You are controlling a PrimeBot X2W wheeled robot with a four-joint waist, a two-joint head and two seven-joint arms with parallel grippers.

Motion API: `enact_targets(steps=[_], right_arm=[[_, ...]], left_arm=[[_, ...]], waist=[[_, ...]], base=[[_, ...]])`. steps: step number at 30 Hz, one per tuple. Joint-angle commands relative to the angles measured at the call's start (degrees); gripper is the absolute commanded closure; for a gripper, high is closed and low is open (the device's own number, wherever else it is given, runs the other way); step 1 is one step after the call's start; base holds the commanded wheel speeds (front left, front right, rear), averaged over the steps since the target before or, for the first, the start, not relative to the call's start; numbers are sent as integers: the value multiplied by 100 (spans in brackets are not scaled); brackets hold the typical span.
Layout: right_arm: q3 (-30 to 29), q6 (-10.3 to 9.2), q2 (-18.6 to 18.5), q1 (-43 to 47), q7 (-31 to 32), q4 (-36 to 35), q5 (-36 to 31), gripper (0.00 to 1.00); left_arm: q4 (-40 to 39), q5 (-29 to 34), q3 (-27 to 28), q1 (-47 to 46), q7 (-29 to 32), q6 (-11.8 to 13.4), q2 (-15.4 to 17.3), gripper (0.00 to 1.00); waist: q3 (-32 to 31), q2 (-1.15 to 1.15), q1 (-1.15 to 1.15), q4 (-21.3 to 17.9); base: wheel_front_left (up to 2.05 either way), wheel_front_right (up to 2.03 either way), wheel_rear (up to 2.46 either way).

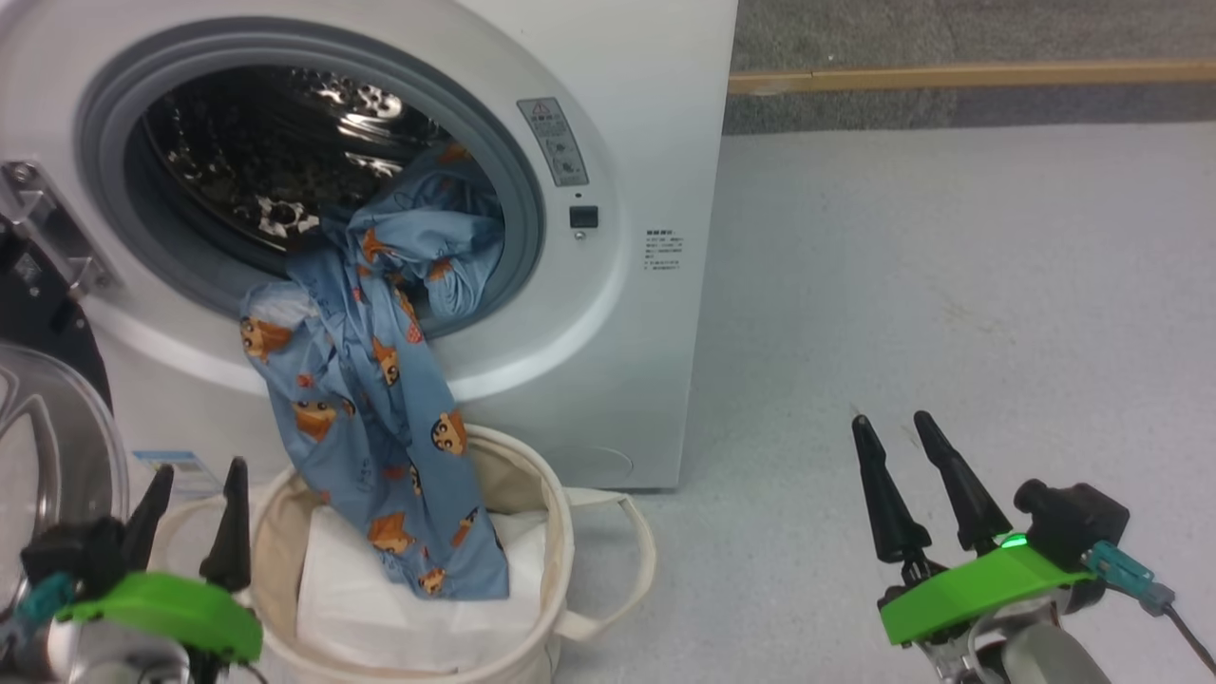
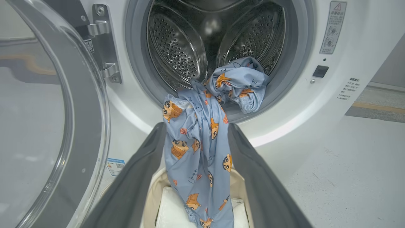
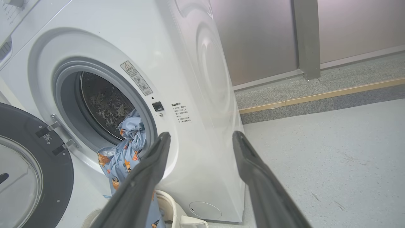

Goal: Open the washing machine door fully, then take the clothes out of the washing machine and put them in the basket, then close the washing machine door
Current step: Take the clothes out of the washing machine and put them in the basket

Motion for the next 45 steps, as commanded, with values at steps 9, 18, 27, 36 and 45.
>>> enact_targets(steps=[9,18,27,36,45], right_arm=[[140,2,-48,-474,-28,-484,-19,0],[169,2,-24,-855,-28,-790,-69,0],[19,2,51,-1004,-28,-1003,-108,0],[-35,2,95,-1089,-28,-1101,-212,0],[41,2,101,-1128,-28,-1070,-267,0]], left_arm=[[1044,143,-232,-1758,181,-336,132,0],[2595,239,-527,-3478,160,-594,226,0],[3726,118,-739,-4832,240,-679,307,0],[4389,-294,-879,-5675,555,-687,368,0],[4902,-510,-926,-5826,855,-688,272,0]], waist=[[804,0,0,-89],[1709,0,0,-413],[2417,0,0,-669],[2902,0,0,-716],[2983,0,0,-702]], base=[[0,0,0],[0,0,0],[0,0,0],[0,0,0],[0,0,0]])
